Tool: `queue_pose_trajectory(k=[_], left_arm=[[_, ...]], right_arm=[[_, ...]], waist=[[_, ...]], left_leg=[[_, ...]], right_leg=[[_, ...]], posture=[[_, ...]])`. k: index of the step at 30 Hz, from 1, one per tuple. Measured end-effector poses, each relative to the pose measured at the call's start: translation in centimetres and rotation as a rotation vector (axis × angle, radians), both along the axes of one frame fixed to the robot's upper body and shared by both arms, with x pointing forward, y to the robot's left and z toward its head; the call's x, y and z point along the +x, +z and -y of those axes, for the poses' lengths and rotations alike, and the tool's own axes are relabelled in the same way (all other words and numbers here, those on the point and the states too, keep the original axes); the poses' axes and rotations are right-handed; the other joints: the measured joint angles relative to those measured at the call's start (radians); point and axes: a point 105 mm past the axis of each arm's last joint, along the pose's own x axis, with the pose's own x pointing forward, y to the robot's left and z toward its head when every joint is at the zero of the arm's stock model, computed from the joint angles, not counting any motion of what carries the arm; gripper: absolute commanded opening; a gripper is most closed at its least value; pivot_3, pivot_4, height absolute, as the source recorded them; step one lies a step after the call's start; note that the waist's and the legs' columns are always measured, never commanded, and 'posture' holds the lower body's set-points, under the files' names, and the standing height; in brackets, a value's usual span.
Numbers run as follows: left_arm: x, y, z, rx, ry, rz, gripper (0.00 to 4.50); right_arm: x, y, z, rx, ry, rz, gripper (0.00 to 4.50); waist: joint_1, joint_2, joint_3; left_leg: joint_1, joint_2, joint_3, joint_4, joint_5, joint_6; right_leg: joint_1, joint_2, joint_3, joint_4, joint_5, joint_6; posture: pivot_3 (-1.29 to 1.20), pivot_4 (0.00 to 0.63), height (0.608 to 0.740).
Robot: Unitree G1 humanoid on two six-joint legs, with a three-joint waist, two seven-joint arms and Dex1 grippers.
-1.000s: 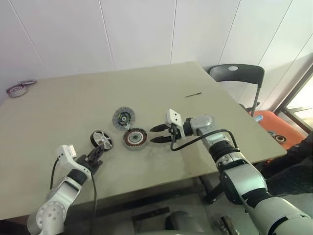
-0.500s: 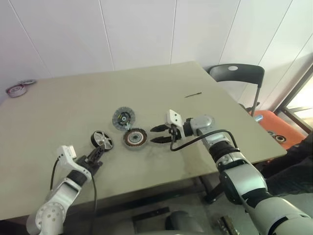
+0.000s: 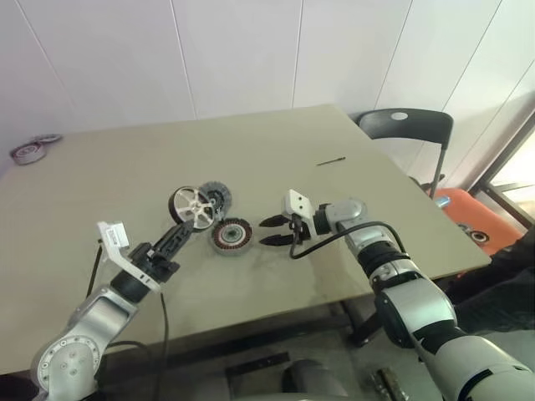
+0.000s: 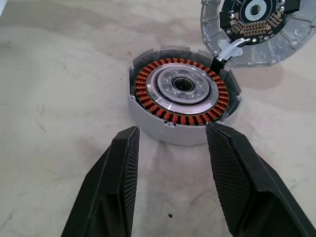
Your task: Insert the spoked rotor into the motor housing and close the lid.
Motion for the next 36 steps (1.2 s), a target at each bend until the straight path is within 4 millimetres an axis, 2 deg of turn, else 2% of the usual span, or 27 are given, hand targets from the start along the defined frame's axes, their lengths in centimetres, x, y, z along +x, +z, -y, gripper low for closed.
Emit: queue_pose_trajectory(k=[2, 6, 8, 12, 15, 20, 25, 31, 36], left_arm=[[0.3, 0.5, 0.6, -0.018, -0.026, 0.015, 0.37], [2.7, 1.3, 1.0, -0.104, -0.017, 0.024, 0.37], [3.5, 0.8, 1.3, -0.142, -0.014, -0.003, 0.37], [4.1, -1.5, 1.5, -0.233, -0.008, -0.093, 0.37], [4.2, -2.3, 1.8, -0.294, -0.015, -0.121, 0.37], [4.1, -2.4, 2.5, -0.412, -0.051, -0.135, 0.37], [4.0, -2.9, 2.7, -0.452, -0.052, -0.164, 0.37], [3.4, -4.8, 2.6, -0.487, -0.011, -0.240, 0.37], [3.3, -5.1, 2.5, -0.516, 0.008, -0.243, 0.37]], right_arm=[[0.0, 0.0, 0.0, 0.000, 0.000, 0.001, 2.26], [0.0, -0.1, -0.1, 0.001, 0.000, 0.001, 2.26], [0.0, -0.1, -0.1, 0.002, 0.002, 0.000, 2.26], [0.1, 0.0, 0.2, -0.004, -0.004, 0.001, 2.26], [0.1, 0.0, 0.4, -0.006, -0.007, 0.002, 2.26], [0.1, -0.1, 0.6, -0.010, -0.010, -0.001, 2.26], [0.1, -0.2, 0.8, -0.013, -0.015, -0.002, 2.26], [0.0, -0.3, 0.9, -0.014, -0.018, -0.009, 2.26], [0.0, -0.3, 1.0, -0.016, -0.017, -0.009, 2.26]], waist=[[0.000, 0.000, 0.000], [0.002, 0.000, 0.000], [0.000, 0.000, 0.000], [-0.001, 0.000, 0.001], [0.000, 0.000, 0.001], [0.000, 0.000, 0.001], [-0.001, 0.000, 0.001], [0.000, -0.001, 0.001], [-0.001, -0.001, 0.001]], left_leg=[[0.000, 0.000, 0.000, 0.000, 0.000, 0.000], [0.001, 0.000, -0.002, 0.001, 0.000, 0.000], [0.000, -0.001, -0.002, 0.001, 0.000, 0.000], [0.000, 0.000, -0.002, 0.000, 0.000, 0.000], [0.000, 0.000, -0.003, 0.000, 0.000, 0.001], [0.000, 0.000, -0.002, 0.001, 0.000, 0.000], [0.000, 0.000, -0.002, 0.001, 0.000, 0.001], [0.000, 0.000, -0.002, 0.001, 0.000, 0.001], [0.000, 0.000, -0.002, 0.001, 0.000, 0.000]], right_leg=[[0.000, 0.000, 0.000, 0.000, 0.000, 0.000], [0.002, 0.005, 0.004, 0.000, 0.000, 0.000], [0.003, 0.009, 0.009, 0.000, 0.000, 0.000], [0.001, 0.012, 0.013, -0.001, 0.002, 0.003], [0.001, 0.013, 0.013, -0.001, 0.001, 0.003], [0.002, 0.013, 0.013, -0.001, 0.001, 0.001], [0.002, 0.013, 0.014, -0.001, 0.000, 0.001], [0.002, 0.013, 0.014, -0.001, 0.000, 0.001], [0.002, 0.013, 0.014, -0.001, 0.000, 0.001]], posture=[[0.00, 0.000, 0.740], [0.00, 0.000, 0.740], [0.00, 0.000, 0.740], [0.00, 0.000, 0.740], [0.00, 0.000, 0.740], [0.00, 0.000, 0.740], [0.00, 0.000, 0.740], [0.00, 0.000, 0.740], [0.00, 0.000, 0.740]])
